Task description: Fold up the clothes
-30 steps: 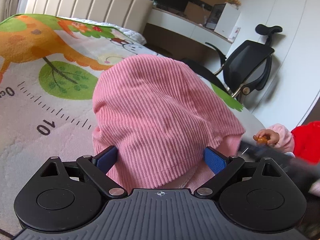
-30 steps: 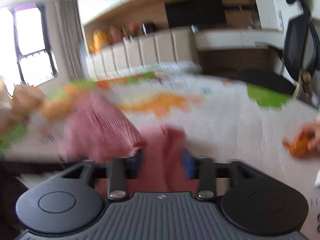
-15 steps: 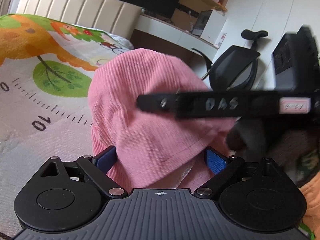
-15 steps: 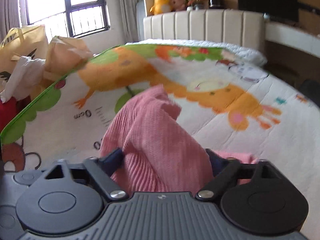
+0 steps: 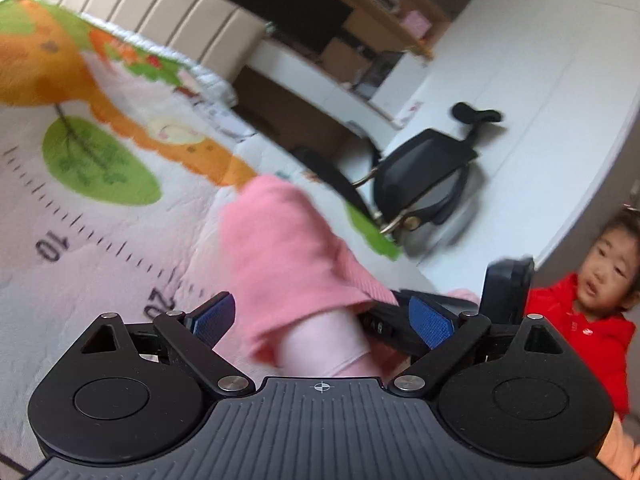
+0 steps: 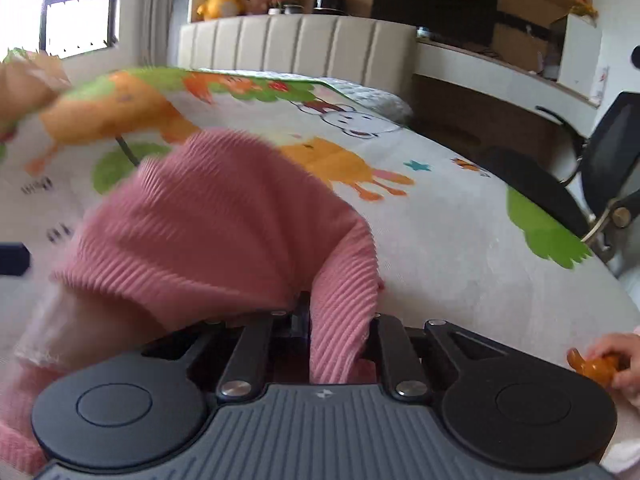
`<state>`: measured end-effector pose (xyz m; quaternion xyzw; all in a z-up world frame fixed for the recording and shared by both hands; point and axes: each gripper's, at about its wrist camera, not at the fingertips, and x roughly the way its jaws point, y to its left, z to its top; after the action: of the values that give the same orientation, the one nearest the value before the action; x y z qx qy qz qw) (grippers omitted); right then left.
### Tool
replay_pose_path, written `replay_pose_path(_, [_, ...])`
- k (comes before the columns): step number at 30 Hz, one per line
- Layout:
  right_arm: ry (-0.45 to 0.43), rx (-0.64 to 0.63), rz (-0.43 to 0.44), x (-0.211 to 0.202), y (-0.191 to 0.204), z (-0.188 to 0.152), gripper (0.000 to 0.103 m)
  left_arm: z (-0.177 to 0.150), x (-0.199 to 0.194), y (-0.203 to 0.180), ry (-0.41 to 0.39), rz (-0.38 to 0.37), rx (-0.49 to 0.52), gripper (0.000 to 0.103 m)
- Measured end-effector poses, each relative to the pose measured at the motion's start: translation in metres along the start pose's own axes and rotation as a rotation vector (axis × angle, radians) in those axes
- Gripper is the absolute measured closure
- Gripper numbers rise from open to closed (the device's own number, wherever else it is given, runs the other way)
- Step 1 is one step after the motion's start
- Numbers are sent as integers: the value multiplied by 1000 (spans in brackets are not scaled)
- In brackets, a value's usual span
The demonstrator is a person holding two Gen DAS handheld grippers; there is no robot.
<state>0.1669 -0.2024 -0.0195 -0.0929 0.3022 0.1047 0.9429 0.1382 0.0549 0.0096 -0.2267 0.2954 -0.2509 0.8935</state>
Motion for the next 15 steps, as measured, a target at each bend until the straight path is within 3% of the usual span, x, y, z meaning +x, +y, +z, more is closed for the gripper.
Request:
replay_pose_path(4, [10,37,-5,3,-4,0,82,-4,28,14,68,69,-81,6])
replay_pose_path(7, [17,135,61,7,-10,-3,82,-9,48,32,122,12,-209,6])
replay_pose_path(10, [17,215,128,6,-7,-8,83,-9,48,43,101,-45,-271,7])
replay_pose_path(12, [17,205,162,3,7,-7,85,-2,41,45,79,-76,-281,14])
replay_pose_path(15, [11,157,246,0,38,-1,86,13,17,43,14,-31,-223,14])
